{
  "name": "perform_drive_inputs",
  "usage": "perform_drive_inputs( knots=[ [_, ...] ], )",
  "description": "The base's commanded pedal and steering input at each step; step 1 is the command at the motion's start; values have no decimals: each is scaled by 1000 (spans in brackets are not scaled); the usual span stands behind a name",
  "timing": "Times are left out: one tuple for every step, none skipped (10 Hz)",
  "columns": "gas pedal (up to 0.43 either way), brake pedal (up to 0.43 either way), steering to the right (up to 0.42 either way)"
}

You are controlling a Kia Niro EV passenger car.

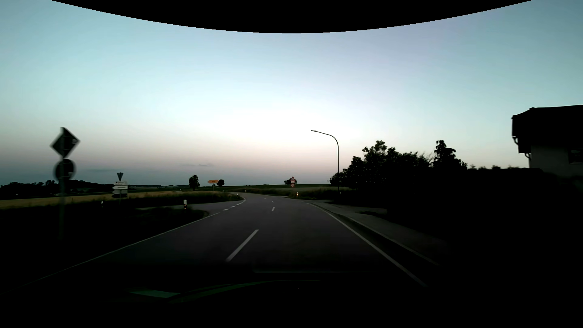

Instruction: Follow the waypoints while adhering to traffic rules and regulations

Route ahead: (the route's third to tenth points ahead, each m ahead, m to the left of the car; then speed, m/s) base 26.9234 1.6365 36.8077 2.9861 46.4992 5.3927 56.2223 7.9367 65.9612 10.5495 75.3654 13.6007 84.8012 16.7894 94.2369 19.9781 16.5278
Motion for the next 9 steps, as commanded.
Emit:
perform_drive_inputs(
  knots=[
    [87,0,-16],
    [87,0,-18],
    [98,0,-18],
    [98,0,-19],
    [118,0,-19],
    [118,0,-22],
    [130,0,-24],
    [130,0,-24],
    [130,0,-24]
  ],
)
